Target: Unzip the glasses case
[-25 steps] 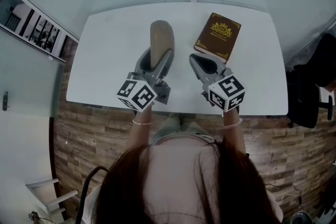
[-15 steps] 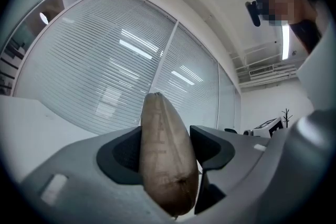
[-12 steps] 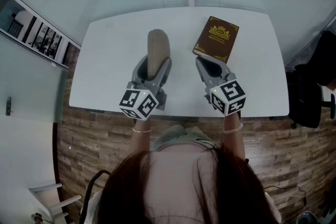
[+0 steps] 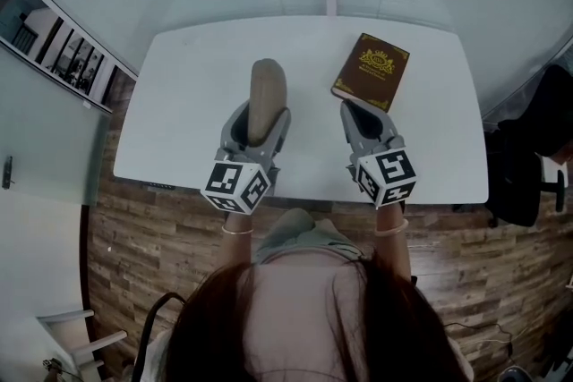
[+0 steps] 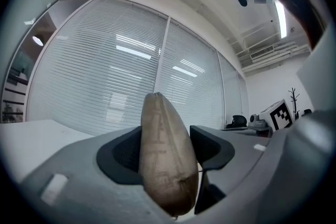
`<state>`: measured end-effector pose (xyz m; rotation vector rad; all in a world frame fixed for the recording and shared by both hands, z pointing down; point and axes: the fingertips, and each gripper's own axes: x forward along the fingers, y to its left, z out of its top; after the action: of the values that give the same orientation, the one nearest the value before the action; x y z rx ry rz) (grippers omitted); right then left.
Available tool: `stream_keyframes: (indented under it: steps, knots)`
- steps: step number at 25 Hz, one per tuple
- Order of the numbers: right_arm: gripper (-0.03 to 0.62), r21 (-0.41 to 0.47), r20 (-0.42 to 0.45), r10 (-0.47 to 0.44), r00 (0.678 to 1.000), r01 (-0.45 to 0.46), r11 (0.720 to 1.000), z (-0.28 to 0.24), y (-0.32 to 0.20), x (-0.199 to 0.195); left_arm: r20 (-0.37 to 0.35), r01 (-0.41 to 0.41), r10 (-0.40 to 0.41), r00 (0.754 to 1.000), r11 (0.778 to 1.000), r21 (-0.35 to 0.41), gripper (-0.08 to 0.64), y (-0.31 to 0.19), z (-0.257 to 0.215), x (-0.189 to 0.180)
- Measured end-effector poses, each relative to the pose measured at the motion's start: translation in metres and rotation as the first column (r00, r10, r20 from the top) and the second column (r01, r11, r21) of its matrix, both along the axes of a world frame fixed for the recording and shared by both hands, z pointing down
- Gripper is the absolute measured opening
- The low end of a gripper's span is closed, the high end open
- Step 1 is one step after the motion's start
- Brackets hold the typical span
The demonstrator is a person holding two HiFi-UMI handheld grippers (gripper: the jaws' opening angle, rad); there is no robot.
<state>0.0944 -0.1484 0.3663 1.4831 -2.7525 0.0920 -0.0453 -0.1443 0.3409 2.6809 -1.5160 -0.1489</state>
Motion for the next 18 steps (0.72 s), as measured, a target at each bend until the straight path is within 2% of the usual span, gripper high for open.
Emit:
stream_keyframes:
  steps: [7,18]
  knots:
    - [0.003,0.046,-0.03,0.056,0.998,-0.054,0.997,-0.01,0.005,-0.005,0.042,0.015,-0.015,0.999,1.0,0.007,0.281,0.005,0.002,-0.006]
    - [0.003,0.05,-0.068,0.082,0.994,-0.078,0.996,-0.016,0.038,-0.038,0.063,0.016,-0.018,0.998,0.999,0.041,0.281,0.028,-0.003,-0.04]
